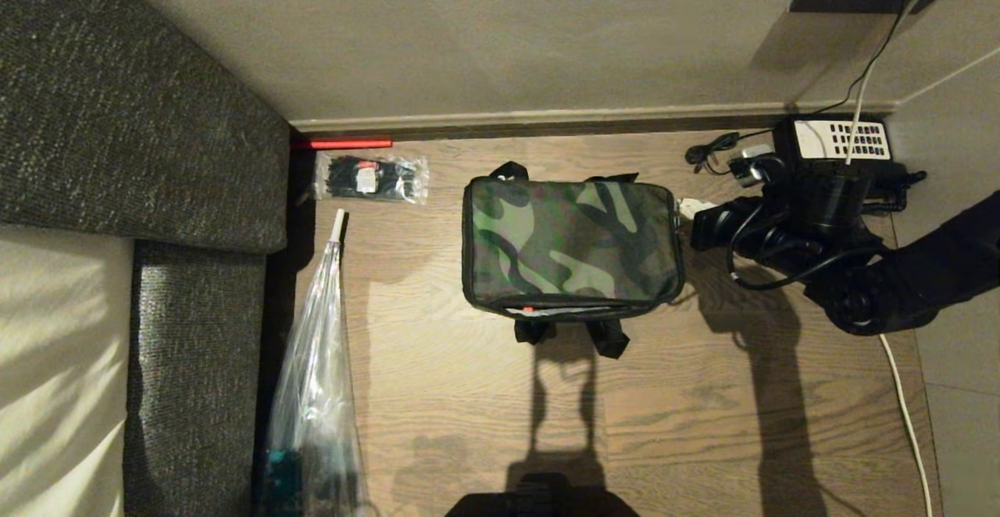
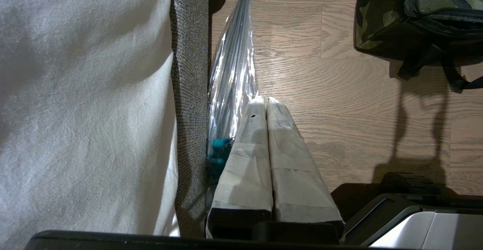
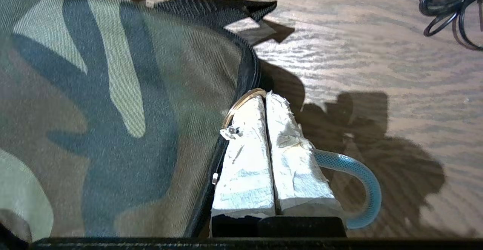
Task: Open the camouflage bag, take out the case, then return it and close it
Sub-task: Open the top of the storage box
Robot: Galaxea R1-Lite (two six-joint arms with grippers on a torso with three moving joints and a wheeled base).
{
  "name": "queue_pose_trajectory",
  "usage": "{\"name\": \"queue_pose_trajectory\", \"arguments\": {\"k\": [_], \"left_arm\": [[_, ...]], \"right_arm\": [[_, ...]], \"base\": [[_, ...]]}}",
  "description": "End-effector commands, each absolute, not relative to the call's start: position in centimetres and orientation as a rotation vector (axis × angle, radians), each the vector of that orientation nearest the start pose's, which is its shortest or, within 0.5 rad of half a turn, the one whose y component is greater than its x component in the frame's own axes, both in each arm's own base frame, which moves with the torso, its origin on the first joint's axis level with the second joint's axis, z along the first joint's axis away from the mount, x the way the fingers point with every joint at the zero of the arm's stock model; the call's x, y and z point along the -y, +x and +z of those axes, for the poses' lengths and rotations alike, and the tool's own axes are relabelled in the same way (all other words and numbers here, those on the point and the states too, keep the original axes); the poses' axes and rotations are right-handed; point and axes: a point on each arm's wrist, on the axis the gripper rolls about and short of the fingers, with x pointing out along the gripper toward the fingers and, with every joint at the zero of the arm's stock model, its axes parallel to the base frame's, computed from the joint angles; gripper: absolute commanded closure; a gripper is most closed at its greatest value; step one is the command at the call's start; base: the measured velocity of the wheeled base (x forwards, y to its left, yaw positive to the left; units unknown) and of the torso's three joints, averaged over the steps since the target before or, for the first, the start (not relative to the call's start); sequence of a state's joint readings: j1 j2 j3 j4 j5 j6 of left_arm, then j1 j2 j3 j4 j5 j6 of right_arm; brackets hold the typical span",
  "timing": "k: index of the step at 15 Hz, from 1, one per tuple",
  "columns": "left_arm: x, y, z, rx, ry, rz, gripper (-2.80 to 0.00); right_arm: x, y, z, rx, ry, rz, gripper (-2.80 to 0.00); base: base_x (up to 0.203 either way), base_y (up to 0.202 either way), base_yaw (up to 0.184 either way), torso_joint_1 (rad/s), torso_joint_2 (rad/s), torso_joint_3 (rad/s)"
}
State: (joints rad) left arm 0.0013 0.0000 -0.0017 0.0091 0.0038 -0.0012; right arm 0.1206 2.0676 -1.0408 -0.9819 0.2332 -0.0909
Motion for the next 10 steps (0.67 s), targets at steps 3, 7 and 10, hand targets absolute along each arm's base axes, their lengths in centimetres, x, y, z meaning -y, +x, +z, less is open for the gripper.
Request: {"name": "queue_pose_trajectory", "arguments": {"k": [3,7,10], "left_arm": [[0.0,-2.3,7.5,-0.008,-0.002,0.006,0.00],[0.0,-2.3,7.5,-0.008,-0.002,0.006,0.00],[0.0,-2.3,7.5,-0.008,-0.002,0.006,0.00]], "right_arm": [[-5.2,40.1,15.8,0.012,-0.086,0.347,0.00],[-5.0,40.8,16.6,0.045,-0.087,0.339,0.00],[-5.1,41.3,17.1,0.071,-0.087,0.338,0.00]], "base": [[0.000,0.000,0.000,0.000,0.00,0.000],[0.000,0.000,0.000,0.000,0.00,0.000],[0.000,0.000,0.000,0.000,0.00,0.000]]}}
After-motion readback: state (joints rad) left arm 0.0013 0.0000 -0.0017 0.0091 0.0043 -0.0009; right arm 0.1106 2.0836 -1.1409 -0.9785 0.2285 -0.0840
